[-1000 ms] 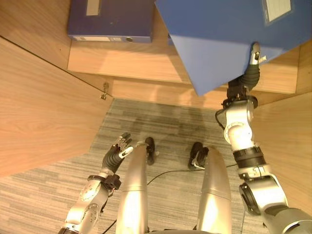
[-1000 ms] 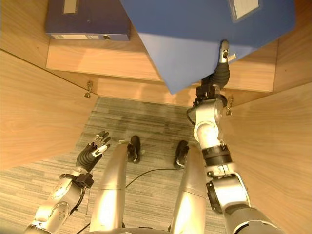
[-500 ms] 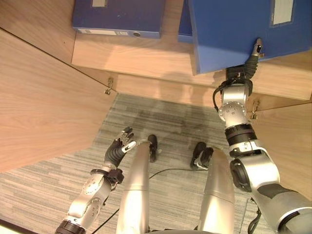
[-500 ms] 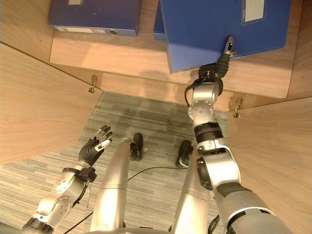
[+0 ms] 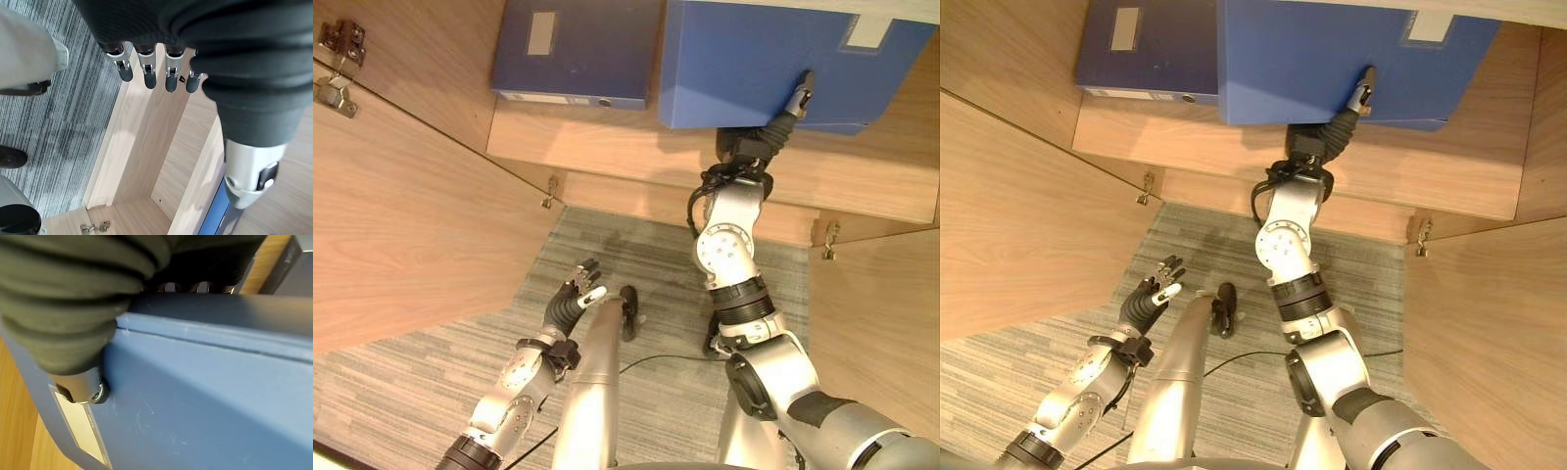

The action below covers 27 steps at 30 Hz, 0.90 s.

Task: Put the empty folder in the office cabinet

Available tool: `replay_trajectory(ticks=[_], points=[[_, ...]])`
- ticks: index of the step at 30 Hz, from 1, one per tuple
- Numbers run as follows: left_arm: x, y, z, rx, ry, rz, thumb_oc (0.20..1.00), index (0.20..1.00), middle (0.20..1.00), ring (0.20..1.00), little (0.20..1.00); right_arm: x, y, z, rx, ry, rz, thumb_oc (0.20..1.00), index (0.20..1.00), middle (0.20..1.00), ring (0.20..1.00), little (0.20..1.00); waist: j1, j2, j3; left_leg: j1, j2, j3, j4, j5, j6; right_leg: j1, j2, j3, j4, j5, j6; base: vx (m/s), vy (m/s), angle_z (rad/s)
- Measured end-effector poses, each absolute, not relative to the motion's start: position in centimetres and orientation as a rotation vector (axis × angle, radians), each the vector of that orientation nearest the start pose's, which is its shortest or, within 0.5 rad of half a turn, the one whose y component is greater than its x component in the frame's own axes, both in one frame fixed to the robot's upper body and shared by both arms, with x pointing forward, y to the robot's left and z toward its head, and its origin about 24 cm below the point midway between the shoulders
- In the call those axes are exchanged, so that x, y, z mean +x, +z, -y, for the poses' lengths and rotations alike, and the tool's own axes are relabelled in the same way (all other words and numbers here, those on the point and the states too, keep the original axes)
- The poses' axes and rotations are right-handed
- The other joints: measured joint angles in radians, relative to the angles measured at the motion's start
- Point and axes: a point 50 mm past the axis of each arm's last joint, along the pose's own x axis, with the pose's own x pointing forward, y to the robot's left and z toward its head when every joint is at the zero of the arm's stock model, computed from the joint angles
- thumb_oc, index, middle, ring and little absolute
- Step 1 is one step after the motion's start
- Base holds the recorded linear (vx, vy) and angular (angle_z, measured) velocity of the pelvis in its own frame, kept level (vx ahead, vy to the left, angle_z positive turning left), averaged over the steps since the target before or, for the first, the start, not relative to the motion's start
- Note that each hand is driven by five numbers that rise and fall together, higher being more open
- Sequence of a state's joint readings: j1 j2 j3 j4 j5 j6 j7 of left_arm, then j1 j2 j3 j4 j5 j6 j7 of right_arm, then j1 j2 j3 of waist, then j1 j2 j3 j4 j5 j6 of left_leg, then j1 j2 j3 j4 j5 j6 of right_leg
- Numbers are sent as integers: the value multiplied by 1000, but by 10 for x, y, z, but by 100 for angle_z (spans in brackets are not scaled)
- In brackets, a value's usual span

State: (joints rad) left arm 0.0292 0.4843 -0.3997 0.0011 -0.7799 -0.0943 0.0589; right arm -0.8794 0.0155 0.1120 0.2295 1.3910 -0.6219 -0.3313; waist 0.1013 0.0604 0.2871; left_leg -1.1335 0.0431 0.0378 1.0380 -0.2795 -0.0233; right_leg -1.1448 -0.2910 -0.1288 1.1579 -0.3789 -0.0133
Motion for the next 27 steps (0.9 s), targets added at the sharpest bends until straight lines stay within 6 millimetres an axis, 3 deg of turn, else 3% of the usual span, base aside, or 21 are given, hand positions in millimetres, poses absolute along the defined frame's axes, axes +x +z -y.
replay_trajectory(ticks=[13,14,17,27], points=[[231,23,-167,-270,-240,-183,1000,1000,1000,1000,1000,350,254,114,1488,34,596,200,200,200,200,200,1,-1,0,0,0,-17,-11,4,-7,15,0,-22,-17,-1,-1,4,2,2],[231,24,-169,-265,-237,-183,1000,1000,1000,1000,1000,353,262,119,1470,17,610,200,200,200,200,200,1,-1,0,0,0,-17,-11,4,-7,15,0,-22,-17,0,0,0,0,0],[228,21,-176,-231,-231,-203,1000,1000,1000,1000,1000,375,322,143,1376,-124,674,200,200,200,200,200,4,-7,-4,-2,1,-19,-10,2,-2,15,0,-23,-16,0,0,0,0,0],[229,23,-181,-203,-231,-205,1000,1000,1000,1000,1000,375,328,130,1368,-144,638,200,200,200,200,200,21,-11,-6,-5,-4,-20,-16,3,-5,15,-10,-28,-18,-4,-2,0,-2,0]])
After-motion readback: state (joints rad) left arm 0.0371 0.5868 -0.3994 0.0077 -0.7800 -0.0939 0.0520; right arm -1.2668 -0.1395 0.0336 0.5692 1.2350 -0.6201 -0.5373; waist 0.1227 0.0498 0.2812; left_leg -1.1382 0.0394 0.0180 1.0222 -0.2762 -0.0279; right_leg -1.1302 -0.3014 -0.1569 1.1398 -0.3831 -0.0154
